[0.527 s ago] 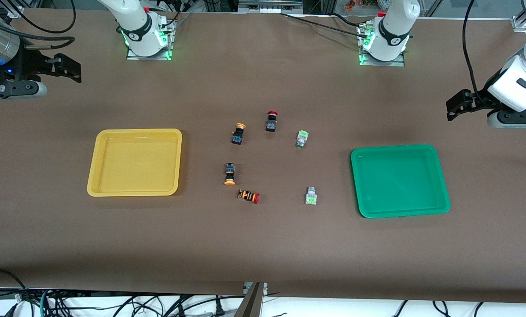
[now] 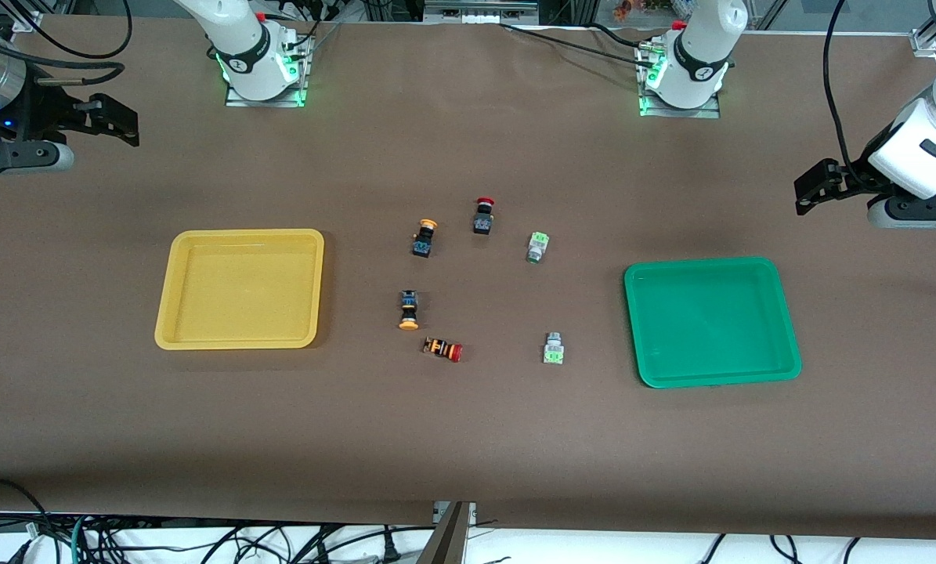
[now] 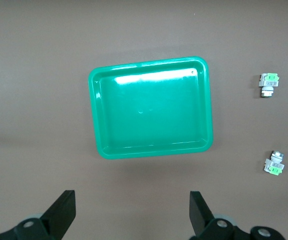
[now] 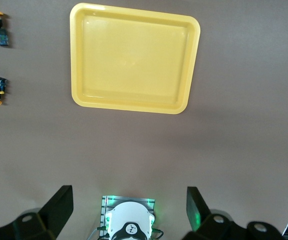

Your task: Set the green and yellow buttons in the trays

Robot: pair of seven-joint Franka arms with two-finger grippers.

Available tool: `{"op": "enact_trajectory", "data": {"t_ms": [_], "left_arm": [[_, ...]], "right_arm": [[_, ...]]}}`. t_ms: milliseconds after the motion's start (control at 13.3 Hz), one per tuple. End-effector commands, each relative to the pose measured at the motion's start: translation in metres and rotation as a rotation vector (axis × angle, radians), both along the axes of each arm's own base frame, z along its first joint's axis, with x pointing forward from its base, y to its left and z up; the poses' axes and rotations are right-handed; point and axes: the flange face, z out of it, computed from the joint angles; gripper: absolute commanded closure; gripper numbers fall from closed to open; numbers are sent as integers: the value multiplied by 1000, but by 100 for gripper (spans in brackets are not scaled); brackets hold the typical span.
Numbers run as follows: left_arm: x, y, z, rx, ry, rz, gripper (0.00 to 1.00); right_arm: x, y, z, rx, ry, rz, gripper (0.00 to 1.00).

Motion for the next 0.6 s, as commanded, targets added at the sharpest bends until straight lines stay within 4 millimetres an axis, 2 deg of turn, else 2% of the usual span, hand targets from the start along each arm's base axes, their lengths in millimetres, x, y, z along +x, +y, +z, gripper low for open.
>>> {"op": "enact_trajectory", "data": {"t_ms": [0,301,377,527], "left_arm": [[2,2,4,-13,12,-11,0],[1,1,3,-12,15,-12,0],[1,2,3,-12,19,-11,0],[1,2,3,-12,22,-10,0]], "right_arm": [[-5,1,4,-15,5,1,0],[5,3,-6,-7,21,6,0],[11,2,-18,-6,44,2,0],[15,3,-23,-4,46,1,0]]}}
